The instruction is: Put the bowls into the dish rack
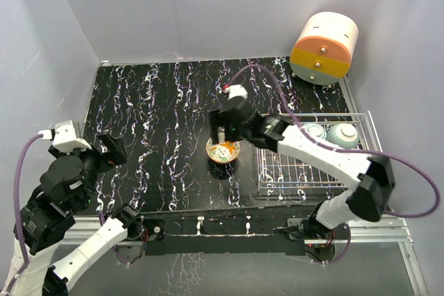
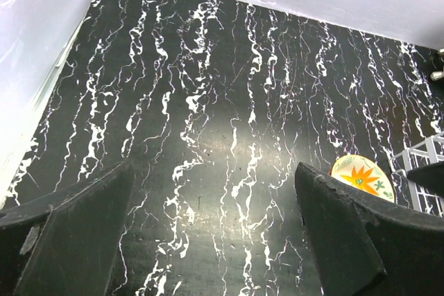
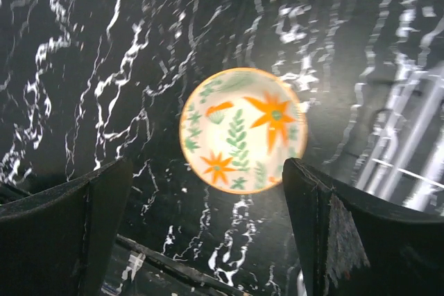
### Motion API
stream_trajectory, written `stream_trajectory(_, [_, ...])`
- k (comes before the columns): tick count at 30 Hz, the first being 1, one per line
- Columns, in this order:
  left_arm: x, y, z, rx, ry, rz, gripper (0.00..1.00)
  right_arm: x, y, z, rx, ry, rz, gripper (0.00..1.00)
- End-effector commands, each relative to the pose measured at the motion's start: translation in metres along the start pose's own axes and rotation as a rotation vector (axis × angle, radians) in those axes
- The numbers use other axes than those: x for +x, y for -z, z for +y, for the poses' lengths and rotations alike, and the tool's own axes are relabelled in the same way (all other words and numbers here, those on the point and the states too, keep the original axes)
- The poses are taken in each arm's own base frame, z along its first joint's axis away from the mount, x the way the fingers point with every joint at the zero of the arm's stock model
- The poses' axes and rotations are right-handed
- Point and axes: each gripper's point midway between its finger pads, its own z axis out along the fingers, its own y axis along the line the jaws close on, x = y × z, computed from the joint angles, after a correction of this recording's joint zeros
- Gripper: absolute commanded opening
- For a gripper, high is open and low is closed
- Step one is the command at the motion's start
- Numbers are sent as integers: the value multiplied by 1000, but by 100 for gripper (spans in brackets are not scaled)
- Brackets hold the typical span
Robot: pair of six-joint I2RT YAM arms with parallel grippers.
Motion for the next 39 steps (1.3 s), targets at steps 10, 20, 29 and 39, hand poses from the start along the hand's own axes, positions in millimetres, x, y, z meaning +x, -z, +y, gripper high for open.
stream_trajectory(10, [2,16,27,-74,3,0,97,66,-64,66,-44,164,144,86])
stream_trajectory(20, [9,13,25,-66,2,11,97,82,-92,61,11,170,165,72])
stream_trajectory(29, [10,18,31,-73,12,5,97,85,-105,57,56,178,173,59])
stream_trajectory(39, [10,19,33,-78,9,7,97,85,-110,52,74,172,174,41])
